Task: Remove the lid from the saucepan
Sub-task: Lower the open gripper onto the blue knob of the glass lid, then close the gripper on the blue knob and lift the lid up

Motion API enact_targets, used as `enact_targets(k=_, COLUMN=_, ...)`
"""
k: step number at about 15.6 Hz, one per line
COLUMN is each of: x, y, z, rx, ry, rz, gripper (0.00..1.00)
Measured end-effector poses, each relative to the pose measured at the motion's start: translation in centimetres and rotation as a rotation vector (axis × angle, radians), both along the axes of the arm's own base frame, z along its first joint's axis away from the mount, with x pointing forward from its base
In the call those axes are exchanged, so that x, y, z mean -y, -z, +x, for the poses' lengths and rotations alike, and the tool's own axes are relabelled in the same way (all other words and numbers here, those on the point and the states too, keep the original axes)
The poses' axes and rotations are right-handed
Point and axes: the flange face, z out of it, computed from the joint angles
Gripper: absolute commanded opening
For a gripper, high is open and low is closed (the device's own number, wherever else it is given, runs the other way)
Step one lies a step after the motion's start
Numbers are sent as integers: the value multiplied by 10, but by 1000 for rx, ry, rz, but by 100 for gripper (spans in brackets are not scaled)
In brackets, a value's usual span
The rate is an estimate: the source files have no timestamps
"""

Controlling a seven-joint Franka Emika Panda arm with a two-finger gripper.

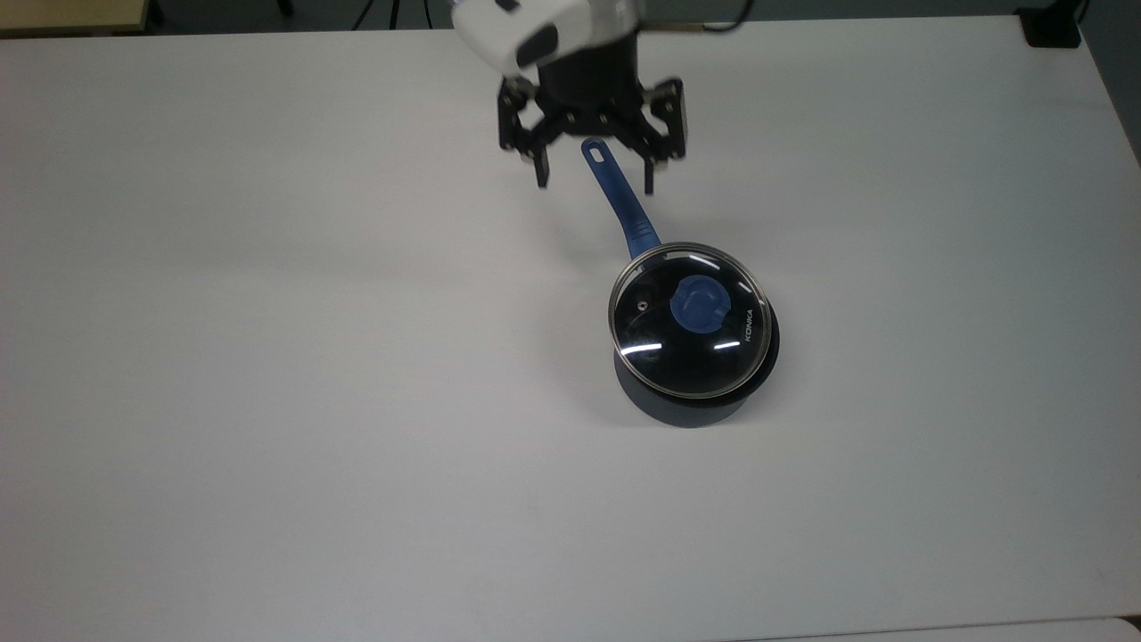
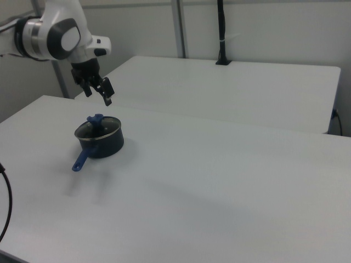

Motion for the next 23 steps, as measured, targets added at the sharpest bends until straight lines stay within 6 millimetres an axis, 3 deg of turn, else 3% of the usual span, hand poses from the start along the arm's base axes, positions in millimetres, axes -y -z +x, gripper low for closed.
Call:
enact_targets(k=7, x=-63, y=78, z=33, rx=-45, ry=24, rz=-44, gripper=100)
enact_targets(k=14, x=-103, y=110, z=39, rx=-31, ry=85, rz=-39, gripper=100)
enact_targets(k=16, x=-109, y=118, z=41, rx=-29, ry=86, rz=-62, gripper=85)
enact_targets(k=20, x=-125, y=137, z=43, rx=-13, ry=102, rz=-93, gripper=39)
enact_targets(k=21, x=-125, y=137, z=44, rx=-7, ry=104, rz=-89, gripper=33)
enact_targets(k=23, x=-125, y=131, z=46, rx=6, ry=108, rz=-83, gripper=33)
